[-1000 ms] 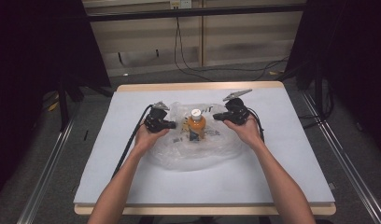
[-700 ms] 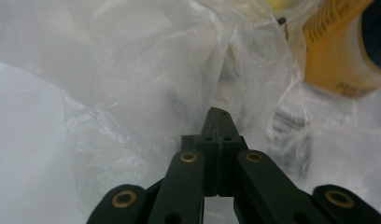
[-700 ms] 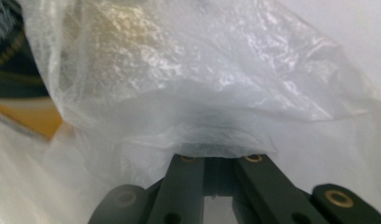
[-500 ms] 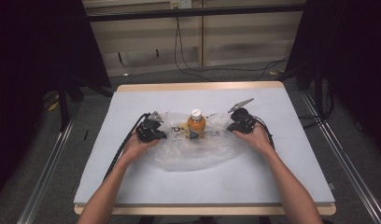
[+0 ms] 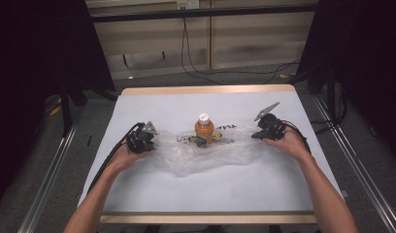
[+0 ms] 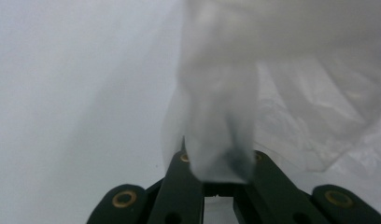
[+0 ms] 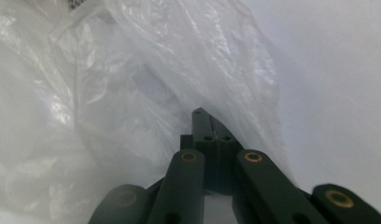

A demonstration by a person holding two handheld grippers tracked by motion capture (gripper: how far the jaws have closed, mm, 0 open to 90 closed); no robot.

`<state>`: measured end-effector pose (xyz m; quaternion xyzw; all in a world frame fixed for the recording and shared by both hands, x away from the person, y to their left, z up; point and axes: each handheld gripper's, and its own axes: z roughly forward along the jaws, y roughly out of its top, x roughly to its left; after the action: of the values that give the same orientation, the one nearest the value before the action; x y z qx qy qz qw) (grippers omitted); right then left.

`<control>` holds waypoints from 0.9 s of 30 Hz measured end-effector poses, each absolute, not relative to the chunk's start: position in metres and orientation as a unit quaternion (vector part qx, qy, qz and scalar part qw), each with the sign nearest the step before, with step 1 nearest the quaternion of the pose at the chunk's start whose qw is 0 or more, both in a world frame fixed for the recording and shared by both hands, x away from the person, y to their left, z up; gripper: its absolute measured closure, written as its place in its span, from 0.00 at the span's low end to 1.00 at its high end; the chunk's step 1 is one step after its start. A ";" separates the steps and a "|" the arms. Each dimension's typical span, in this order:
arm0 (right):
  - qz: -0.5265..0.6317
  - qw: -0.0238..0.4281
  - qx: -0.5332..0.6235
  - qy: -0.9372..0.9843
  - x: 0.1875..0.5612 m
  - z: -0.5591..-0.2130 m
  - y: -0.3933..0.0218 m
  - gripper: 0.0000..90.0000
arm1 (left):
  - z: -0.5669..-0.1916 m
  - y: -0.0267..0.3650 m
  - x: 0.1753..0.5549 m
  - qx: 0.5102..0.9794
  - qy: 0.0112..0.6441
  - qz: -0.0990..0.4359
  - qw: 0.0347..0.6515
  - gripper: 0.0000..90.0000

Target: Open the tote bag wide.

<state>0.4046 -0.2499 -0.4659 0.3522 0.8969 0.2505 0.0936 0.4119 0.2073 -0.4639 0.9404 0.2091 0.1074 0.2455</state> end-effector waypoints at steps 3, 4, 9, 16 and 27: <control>0.236 0.098 0.342 0.904 0.402 -0.464 -0.254 1.00 | -0.463 0.204 0.411 0.945 0.198 0.116 0.234 1.00; 0.236 0.098 0.342 0.904 0.402 -0.464 -0.254 1.00 | -0.463 0.204 0.411 0.945 0.198 0.116 0.234 1.00; 0.229 0.102 0.339 0.907 0.392 -0.464 -0.264 1.00 | -0.463 0.205 0.409 0.944 0.197 0.119 0.237 1.00; 0.223 0.109 0.332 0.910 0.391 -0.463 -0.265 1.00 | -0.465 0.206 0.407 0.941 0.200 0.124 0.241 1.00; 0.289 0.104 0.342 0.888 0.392 -0.460 -0.260 1.00 | -0.459 0.216 0.409 0.898 0.247 0.091 0.352 1.00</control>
<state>0.3924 -0.2598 -0.4599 0.3425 0.8879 0.2891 0.1041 0.4088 0.2156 -0.4595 0.8983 0.2474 0.0906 0.3517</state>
